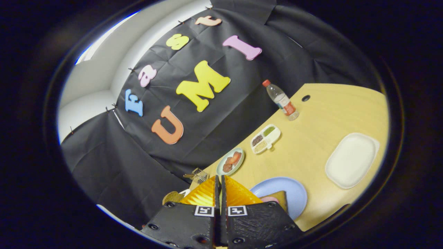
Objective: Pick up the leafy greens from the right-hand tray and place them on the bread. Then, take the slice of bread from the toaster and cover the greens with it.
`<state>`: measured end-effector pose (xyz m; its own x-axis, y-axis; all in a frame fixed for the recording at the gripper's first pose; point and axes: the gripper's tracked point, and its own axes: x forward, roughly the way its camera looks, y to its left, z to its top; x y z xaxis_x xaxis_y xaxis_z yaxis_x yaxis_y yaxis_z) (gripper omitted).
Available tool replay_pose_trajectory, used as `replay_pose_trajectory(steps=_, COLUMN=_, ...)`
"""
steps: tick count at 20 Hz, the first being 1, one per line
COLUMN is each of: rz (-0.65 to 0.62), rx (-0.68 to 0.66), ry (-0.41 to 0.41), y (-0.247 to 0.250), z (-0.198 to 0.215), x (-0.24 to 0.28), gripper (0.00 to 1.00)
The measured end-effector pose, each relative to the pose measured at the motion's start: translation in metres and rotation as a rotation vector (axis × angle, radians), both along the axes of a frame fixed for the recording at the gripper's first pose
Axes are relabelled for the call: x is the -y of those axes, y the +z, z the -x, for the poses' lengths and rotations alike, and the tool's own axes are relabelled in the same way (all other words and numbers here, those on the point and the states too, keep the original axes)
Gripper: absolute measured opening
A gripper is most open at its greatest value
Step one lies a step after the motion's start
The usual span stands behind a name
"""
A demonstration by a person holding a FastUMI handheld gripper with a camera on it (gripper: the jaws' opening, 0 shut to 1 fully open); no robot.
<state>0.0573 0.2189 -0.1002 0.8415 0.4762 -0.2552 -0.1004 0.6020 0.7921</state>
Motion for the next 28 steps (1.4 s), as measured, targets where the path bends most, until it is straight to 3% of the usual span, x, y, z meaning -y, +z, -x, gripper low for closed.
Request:
replay_pose_trajectory(steps=5, rz=-0.04, rx=-0.011, ry=0.003, y=-0.024, z=0.004, x=-0.031, gripper=0.0)
replay_pose_trajectory(steps=9, rz=-0.054, rx=-0.085, ry=-0.029, y=-0.065, z=0.002, x=-0.019, gripper=0.0)
replay_pose_trajectory(steps=19, rz=0.208, rx=-0.076, ry=-0.098, y=-0.107, z=0.008, x=0.036, gripper=0.0)
replay_pose_trajectory(steps=23, rz=0.248, rx=-0.076, ry=-0.09, y=-0.109, z=0.011, x=0.042, gripper=0.22)
replay_pose_trajectory(steps=28, rz=0.3, rx=-0.088, ry=-0.111, y=-0.108, z=0.016, x=0.055, gripper=0.58)
